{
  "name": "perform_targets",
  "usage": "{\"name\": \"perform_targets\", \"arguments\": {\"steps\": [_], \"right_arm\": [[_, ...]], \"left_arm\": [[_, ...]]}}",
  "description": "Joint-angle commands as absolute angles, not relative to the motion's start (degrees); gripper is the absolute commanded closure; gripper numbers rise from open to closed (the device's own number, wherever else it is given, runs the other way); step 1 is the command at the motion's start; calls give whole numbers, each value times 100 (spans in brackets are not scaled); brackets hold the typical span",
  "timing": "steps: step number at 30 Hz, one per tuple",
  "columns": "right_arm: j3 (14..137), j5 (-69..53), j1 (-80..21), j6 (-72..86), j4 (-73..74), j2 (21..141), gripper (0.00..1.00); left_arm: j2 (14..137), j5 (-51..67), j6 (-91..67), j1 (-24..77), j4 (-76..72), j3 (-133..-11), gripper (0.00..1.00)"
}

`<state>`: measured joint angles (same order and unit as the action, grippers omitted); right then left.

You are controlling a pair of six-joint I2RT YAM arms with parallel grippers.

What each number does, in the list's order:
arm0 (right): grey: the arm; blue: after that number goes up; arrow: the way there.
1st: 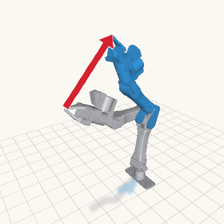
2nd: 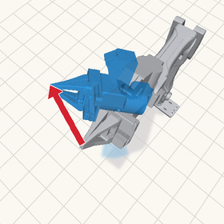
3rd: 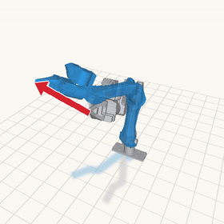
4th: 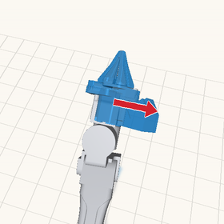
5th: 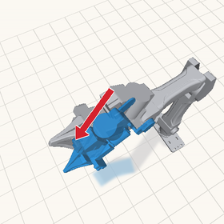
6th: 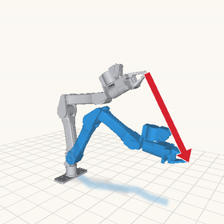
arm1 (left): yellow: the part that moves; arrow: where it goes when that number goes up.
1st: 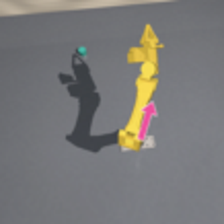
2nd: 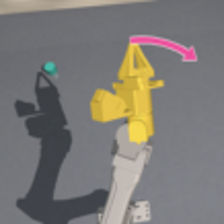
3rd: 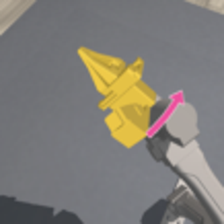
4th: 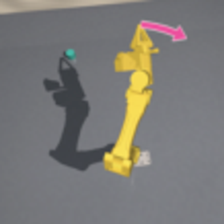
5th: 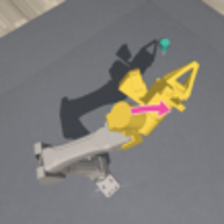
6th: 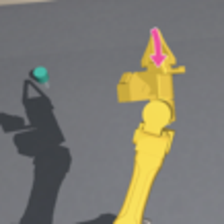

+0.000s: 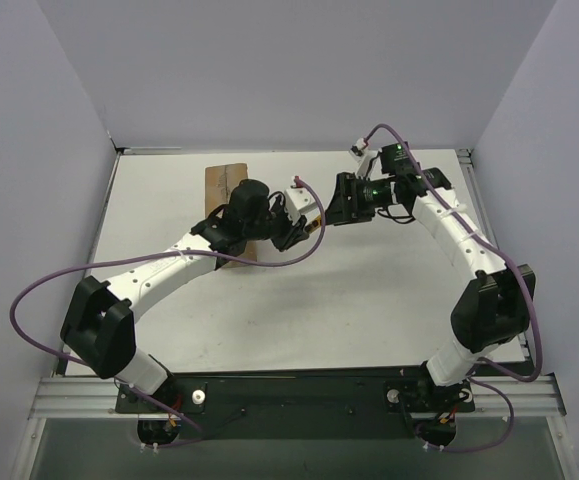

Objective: Unpack the express box

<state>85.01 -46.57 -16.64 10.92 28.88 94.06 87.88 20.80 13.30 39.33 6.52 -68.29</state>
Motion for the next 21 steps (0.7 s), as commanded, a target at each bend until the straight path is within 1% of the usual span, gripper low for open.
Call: {"name": "perform_targets", "arguments": {"steps": [1, 3, 4, 6, 7, 8, 9, 10, 11, 12, 14, 15, 16, 17, 19, 21], "right_arm": [[8482, -4913, -1836, 905, 2857, 9132, 59], [8473, -5027, -1872, 862, 2813, 9176, 73], [8473, -5123, -1889, 844, 2795, 9184, 89], [8473, -5159, -1899, 756, 2786, 9211, 99], [8534, -5150, -1890, 712, 2795, 9202, 100], [8578, -5176, -1794, 651, 2804, 9185, 100], [8648, -5238, -1741, 415, 2830, 9158, 100], [8727, -5299, -1645, 248, 2978, 9141, 100], [8928, -5430, -1548, 55, 3110, 9106, 100], [9008, -5493, -1347, -530, 3242, 9079, 100], [9228, -5694, -1117, -1200, 3637, 8956, 100], [9316, -5695, -1108, -1978, 4048, 8904, 100], [9421, -5687, -1151, -2491, 4295, 8790, 100], [9491, -5573, -1204, -2818, 4463, 8719, 100], [9457, -5476, -1309, -3180, 4562, 8500, 100], [9448, -5423, -1414, -3191, 4562, 8455, 100]], "left_arm": [[8684, 2188, 1090, 3981, 273, -6908, 100], [8657, 2180, 1072, 3990, 255, -6882, 100], [8666, 2154, 1064, 3999, 255, -6873, 100], [8666, 2214, 1072, 3999, 255, -6873, 100], [8675, 2293, 1142, 3999, 281, -6890, 98], [8666, 2346, 1195, 3990, 316, -6908, 89], [8640, 2399, 1221, 3973, 369, -6943, 76], [8631, 2469, 1274, 3955, 395, -6978, 68], [8613, 2461, 1283, 3877, 439, -7013, 51], [8622, 2409, 1240, 3815, 509, -7066, 45], [8727, 2977, 1187, 3553, 745, -7285, 39], [8780, 3249, 1178, 3481, 817, -7434, 39], [8815, 3739, 1178, 3411, 852, -7496, 39], [8885, 3901, 1186, 3349, 853, -7514, 39], [8903, 4392, 1160, 3296, 520, -7410, 39], [8938, 4605, 1064, 3270, 89, -7330, 39]]}}
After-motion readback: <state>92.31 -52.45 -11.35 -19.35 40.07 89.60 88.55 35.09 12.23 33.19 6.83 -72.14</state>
